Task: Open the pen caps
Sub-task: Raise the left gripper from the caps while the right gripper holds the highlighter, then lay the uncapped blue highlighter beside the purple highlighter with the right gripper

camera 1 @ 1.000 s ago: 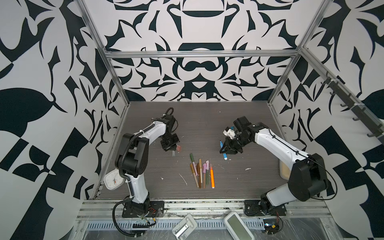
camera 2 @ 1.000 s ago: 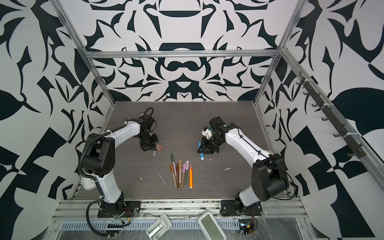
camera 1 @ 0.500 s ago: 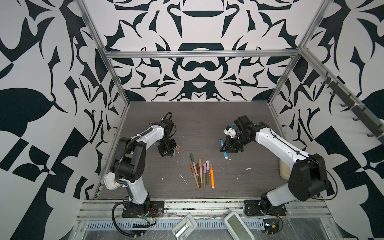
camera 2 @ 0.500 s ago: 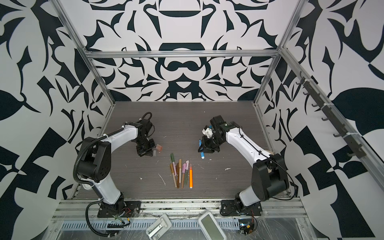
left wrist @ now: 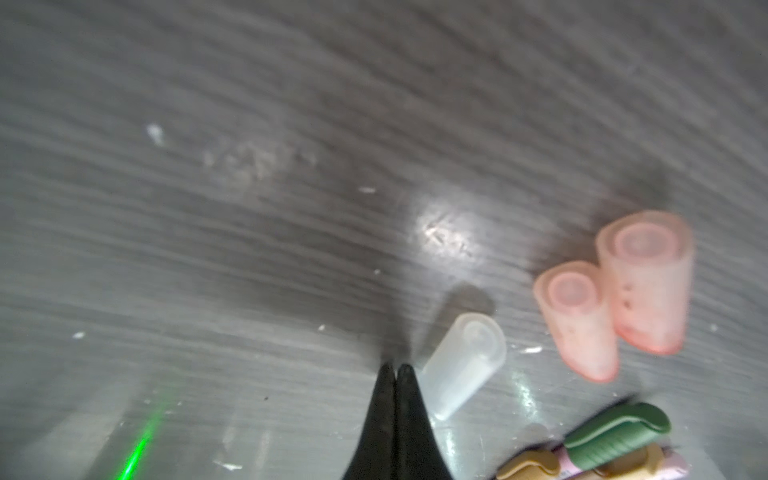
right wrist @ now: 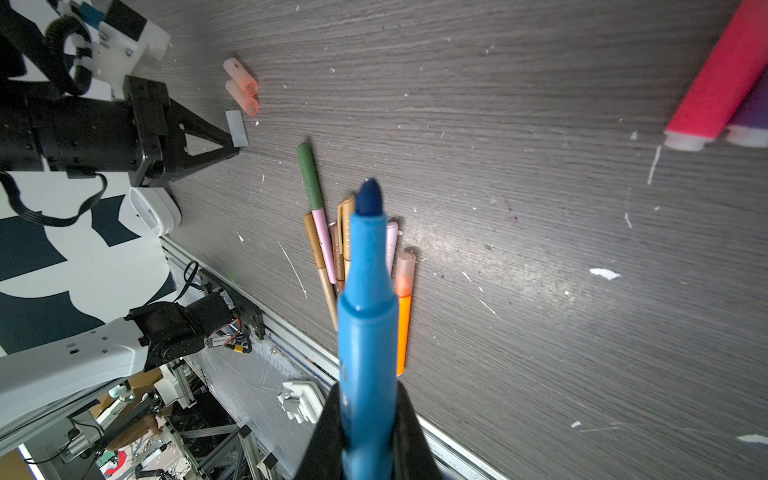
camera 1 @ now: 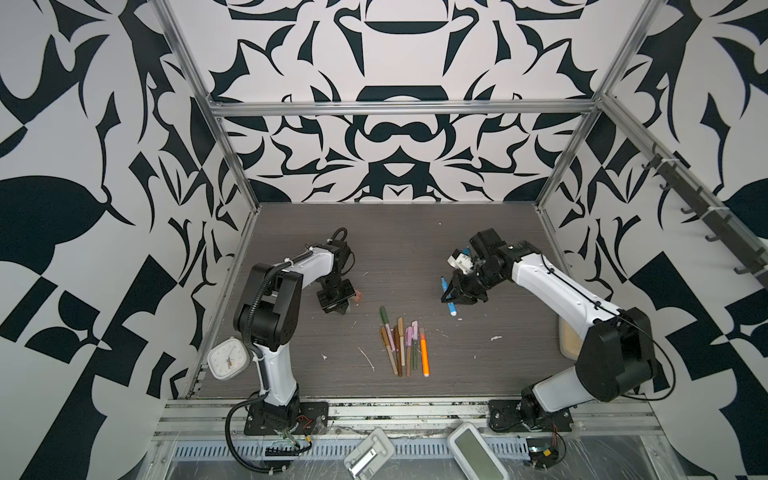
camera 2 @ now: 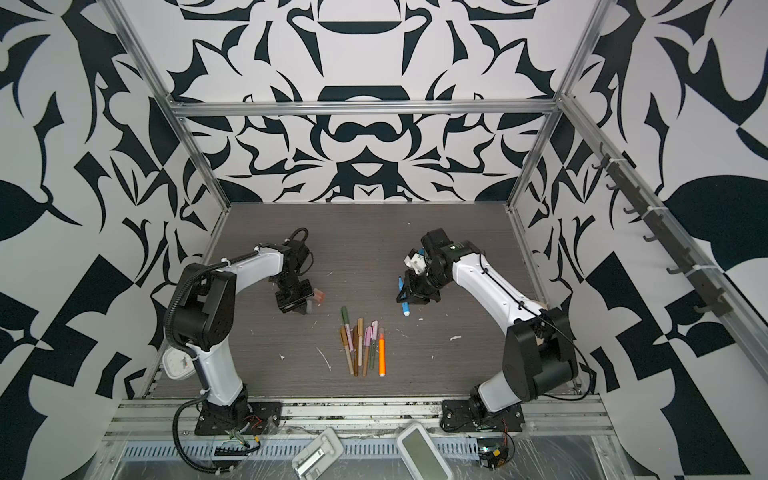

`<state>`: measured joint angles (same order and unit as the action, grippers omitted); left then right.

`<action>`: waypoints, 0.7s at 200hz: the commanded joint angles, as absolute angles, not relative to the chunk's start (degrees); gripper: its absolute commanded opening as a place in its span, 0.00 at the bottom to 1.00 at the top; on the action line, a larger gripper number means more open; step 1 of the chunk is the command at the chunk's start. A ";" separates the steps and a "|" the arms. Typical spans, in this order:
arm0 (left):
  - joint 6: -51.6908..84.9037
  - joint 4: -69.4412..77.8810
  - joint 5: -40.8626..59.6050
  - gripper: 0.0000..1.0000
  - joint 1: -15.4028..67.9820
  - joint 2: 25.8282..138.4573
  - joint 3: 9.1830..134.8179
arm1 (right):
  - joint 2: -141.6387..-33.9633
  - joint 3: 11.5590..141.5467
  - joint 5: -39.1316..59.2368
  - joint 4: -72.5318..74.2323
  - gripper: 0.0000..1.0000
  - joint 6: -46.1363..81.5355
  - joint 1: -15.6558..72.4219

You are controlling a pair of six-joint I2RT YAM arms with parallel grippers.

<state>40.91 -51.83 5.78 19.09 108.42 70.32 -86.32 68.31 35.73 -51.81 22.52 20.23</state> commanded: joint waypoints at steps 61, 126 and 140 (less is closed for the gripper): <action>40.43 -53.55 6.92 0.00 19.39 111.73 74.35 | -86.18 70.00 35.87 -52.98 0.00 21.67 19.65; 41.78 -51.77 9.44 0.09 19.50 111.97 74.02 | -86.16 69.70 35.86 -52.77 0.00 21.84 19.42; 42.70 -50.75 10.64 0.10 19.43 111.88 73.63 | -86.13 69.64 35.85 -52.69 0.00 21.85 19.43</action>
